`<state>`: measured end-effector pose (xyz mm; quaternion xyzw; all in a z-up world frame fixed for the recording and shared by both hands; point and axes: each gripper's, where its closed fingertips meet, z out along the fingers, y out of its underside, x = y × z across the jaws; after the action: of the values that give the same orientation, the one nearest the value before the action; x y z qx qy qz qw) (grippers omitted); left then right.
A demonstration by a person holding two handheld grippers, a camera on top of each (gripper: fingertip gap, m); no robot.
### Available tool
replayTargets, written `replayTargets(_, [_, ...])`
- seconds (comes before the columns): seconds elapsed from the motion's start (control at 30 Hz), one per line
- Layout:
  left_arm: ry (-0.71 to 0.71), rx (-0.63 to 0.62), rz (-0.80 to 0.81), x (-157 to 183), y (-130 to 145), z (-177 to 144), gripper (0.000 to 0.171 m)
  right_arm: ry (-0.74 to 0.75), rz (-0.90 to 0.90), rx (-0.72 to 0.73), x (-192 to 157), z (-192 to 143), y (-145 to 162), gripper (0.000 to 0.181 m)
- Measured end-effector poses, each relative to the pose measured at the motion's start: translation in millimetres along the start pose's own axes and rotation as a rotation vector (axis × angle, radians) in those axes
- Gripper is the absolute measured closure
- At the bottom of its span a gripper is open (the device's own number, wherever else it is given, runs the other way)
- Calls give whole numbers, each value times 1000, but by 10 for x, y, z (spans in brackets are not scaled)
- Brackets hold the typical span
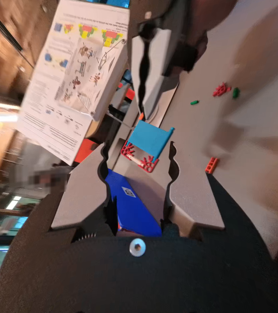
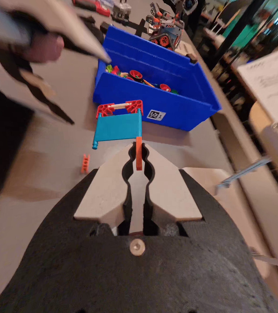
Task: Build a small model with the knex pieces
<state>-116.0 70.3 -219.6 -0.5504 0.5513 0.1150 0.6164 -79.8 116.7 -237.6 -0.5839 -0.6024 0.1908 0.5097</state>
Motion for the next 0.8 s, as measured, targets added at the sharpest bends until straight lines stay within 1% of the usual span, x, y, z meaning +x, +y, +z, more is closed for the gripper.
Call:
replayTargets(0.03, [30, -2, -64, -45, 17, -5, 99, 46, -89, -15, -9, 8, -4, 178])
replayTargets(0.07, [73, -24, -115, -64, 61, 9, 102, 82, -182, -29, -45, 24, -14, 178])
replayTargets(0.1, [121, -66, -140, -58, 123, 32, 101, 106, -279, -35, -110, 45, -34, 178])
replayTargets(0.13, [141, -84, -125, -72, 147, 51, 100, 119, -360, -36, -194, 71, -56, 178])
replayTargets(0.17, [166, -95, -88, -61, 160, 69, 107, 128, -430, -41, -279, 101, -69, 178])
replayTargets(0.2, [228, -129, -69, 9, 202, 91, 112, 146, -502, -48, -344, 130, -79, 178])
replayTargets(0.23, [303, -185, -79, 100, 278, 118, 108, 166, -563, -52, -395, 160, -87, 178])
replayTargets(0.27, [394, -223, -91, 213, 334, 129, 108, 172, -600, -49, -452, 190, -94, 178])
replayTargets(0.3, [472, -246, -83, 313, 382, 133, 112, 175, -620, -40, -499, 216, -102, 178])
replayTargets(0.33, [504, -263, -58, 351, 430, 153, 130, 191, -640, -32, -524, 236, -110, 178])
replayTargets(0.37, [559, -281, -47, 421, 459, 141, 140, 203, -667, -31, -544, 253, -104, 178])
replayTargets(0.4, [614, -296, -49, 486, 469, 122, 146, 208, -694, -30, -568, 268, -95, 177])
replayTargets(0.53, [652, -335, 32, 527, 542, 140, 155, 209, -705, -26, -602, 310, -50, 177])
replayTargets(0.63, [666, -358, 58, 513, 598, 154, 170, 193, -679, -20, -633, 348, -24, 177])
replayTargets(0.8, [736, -392, 110, 560, 622, 124, 170, 151, -626, -6, -670, 358, 5, 177])
